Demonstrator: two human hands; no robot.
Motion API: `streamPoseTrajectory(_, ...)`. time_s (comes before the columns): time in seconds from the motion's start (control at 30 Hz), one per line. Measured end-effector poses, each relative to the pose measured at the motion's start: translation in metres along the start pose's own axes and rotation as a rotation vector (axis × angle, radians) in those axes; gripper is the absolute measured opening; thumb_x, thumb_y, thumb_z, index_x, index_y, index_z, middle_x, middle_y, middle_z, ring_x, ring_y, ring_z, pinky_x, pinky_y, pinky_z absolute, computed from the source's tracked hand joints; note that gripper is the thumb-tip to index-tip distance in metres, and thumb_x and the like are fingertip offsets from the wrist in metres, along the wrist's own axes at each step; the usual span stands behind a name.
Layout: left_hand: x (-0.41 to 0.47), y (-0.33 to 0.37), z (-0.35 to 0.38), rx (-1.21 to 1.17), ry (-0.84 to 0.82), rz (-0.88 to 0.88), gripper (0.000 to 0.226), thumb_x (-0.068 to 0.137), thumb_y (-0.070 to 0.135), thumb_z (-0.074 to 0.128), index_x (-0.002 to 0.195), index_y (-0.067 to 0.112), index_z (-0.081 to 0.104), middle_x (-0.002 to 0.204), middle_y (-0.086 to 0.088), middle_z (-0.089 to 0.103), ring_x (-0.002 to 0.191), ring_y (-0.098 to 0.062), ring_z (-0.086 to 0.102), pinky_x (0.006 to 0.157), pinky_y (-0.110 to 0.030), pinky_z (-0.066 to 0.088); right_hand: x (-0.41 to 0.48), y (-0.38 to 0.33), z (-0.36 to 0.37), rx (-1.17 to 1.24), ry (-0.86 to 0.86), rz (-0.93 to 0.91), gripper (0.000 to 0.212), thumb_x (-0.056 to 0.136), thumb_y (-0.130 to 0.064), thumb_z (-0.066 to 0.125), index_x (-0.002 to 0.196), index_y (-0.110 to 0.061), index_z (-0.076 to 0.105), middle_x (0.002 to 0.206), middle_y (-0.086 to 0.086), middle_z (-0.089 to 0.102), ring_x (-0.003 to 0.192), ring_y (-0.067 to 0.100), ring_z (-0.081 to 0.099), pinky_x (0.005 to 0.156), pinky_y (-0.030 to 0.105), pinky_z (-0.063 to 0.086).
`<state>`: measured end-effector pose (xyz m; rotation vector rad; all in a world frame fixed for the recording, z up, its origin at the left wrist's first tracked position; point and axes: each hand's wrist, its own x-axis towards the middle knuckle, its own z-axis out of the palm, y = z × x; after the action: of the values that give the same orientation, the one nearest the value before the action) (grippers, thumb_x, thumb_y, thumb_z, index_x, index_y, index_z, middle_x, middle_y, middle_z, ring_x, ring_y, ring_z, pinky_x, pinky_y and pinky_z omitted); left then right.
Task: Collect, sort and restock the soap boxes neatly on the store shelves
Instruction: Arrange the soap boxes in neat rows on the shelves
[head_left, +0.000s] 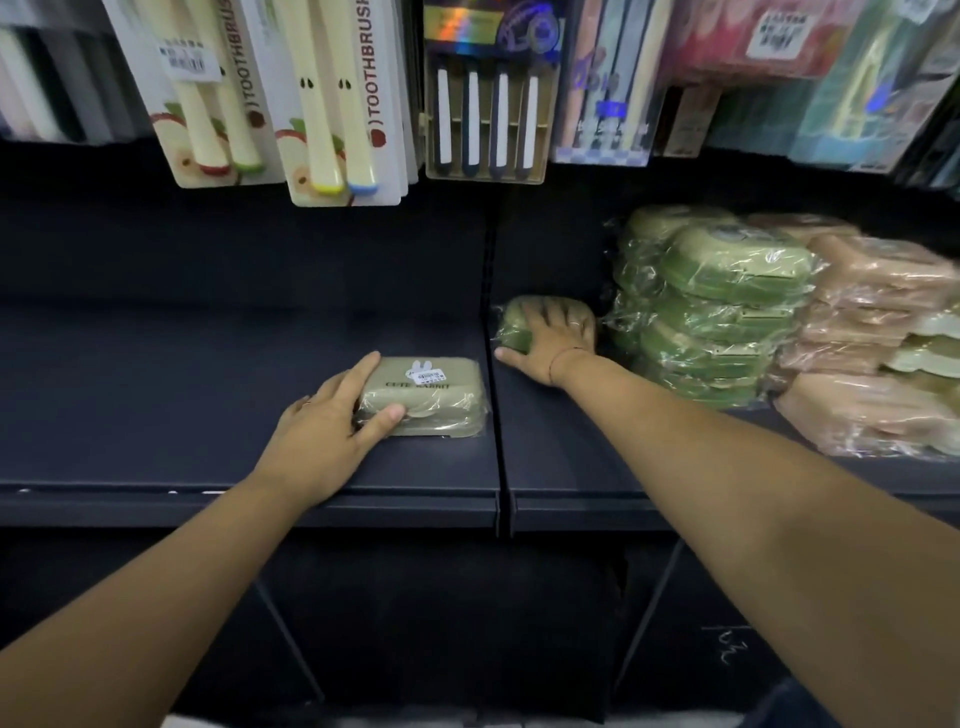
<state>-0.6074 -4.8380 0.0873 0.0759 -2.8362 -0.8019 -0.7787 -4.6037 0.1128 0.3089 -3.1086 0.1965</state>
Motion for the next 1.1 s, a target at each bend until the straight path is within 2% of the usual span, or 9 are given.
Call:
streamPoseTrajectory(0.17,-0.001,0.002,0.001,0.001,0.005,-0.001,0.068,0.094,0.061,0.038,0.153,0.042,0.013,0.156,0.004,0.032,0.131,-0.023,0.044,0.115,-0.037,0.026,-0.045,0.017,-0.01,0.021,-0.011,-0.133,0.084,0.09,-0.066,0.043,0.155,-0.03,0.006,0.163,0.002,0.005,0.149,0.028,0.005,0.119,0.046,0.007)
streamPoseTrajectory(0.37,-0.001,0.002,0.002,0.022,-0.006,-0.021,0.072,0.09,0.065,0.035,0.154,0.042,0.012,0.156,0.0,0.033,0.13,-0.028,0.046,0.111,-0.041,0.031,-0.179,0.078,-0.007,-0.005,0.094,-0.197,0.081,0.087,-0.065,0.049,0.152,-0.039,0.01,0.161,-0.011,0.007,0.149,0.017,-0.002,0.119,0.042,0.004)
streamPoseTrajectory(0.53,-0.002,0.002,0.001,0.04,-0.01,-0.024,0.073,0.088,0.066,0.033,0.153,0.042,0.011,0.155,-0.002,0.034,0.127,-0.031,0.048,0.108,-0.043,0.033,-0.229,0.109,0.0,-0.078,0.302,-0.18,0.086,0.072,-0.083,0.036,0.141,-0.032,0.039,0.138,-0.005,0.046,0.129,0.024,0.034,0.106,0.053,0.032)
streamPoseTrajectory(0.63,-0.002,0.001,0.001,0.047,-0.014,-0.039,0.074,0.086,0.069,0.032,0.153,0.043,0.011,0.156,-0.003,0.034,0.127,-0.034,0.048,0.109,-0.046,0.034,-0.23,0.122,-0.006,-0.017,0.316,-0.094,0.091,0.076,-0.088,0.012,0.141,-0.032,0.042,0.141,-0.004,0.044,0.133,0.022,0.03,0.113,0.055,0.025)
streamPoseTrajectory(0.73,-0.002,0.0,0.002,0.059,-0.004,-0.035,0.074,0.086,0.07,0.031,0.152,0.044,0.011,0.155,-0.003,0.035,0.127,-0.035,0.048,0.107,-0.047,0.036,-0.218,0.143,-0.007,0.018,0.254,0.022,0.102,0.069,-0.091,-0.002,0.149,-0.035,0.028,0.154,-0.007,0.026,0.146,0.02,0.011,0.119,0.05,0.014)
streamPoseTrajectory(0.8,-0.002,0.0,0.003,0.06,-0.002,-0.036,0.074,0.086,0.07,0.032,0.153,0.044,0.011,0.155,-0.004,0.034,0.128,-0.036,0.047,0.107,-0.047,0.036,-0.208,0.15,-0.007,0.012,0.221,0.082,0.087,0.081,-0.083,0.013,0.152,-0.034,0.019,0.159,-0.006,0.016,0.149,0.02,0.001,0.12,0.047,0.01)
streamPoseTrajectory(0.87,-0.002,0.001,0.003,0.067,-0.002,-0.037,0.075,0.087,0.069,0.031,0.153,0.043,0.01,0.156,-0.005,0.034,0.129,-0.037,0.046,0.107,-0.047,0.035,-0.2,0.15,-0.005,0.014,0.212,0.137,0.065,0.096,-0.06,0.029,0.153,-0.032,0.015,0.161,-0.005,0.011,0.149,0.02,-0.002,0.121,0.046,0.007)
streamPoseTrajectory(0.93,-0.003,0.002,0.002,0.072,0.001,-0.034,0.075,0.087,0.068,0.031,0.154,0.041,0.01,0.155,-0.006,0.035,0.13,-0.036,0.045,0.107,-0.046,0.035,-0.194,0.145,-0.003,0.016,0.242,0.177,0.057,0.101,-0.047,0.031,0.153,-0.03,0.016,0.162,-0.004,0.01,0.149,0.021,-0.002,0.12,0.047,0.006)
streamPoseTrajectory(1.1,-0.005,0.003,0.001,0.081,0.002,-0.013,0.075,0.088,0.067,0.032,0.154,0.039,0.011,0.156,-0.004,0.035,0.134,-0.032,0.043,0.109,-0.045,0.034,-0.189,0.136,0.002,-0.011,0.338,0.268,0.05,0.101,-0.044,0.036,0.149,-0.03,0.029,0.157,-0.003,0.021,0.147,0.023,0.007,0.116,0.052,0.012)
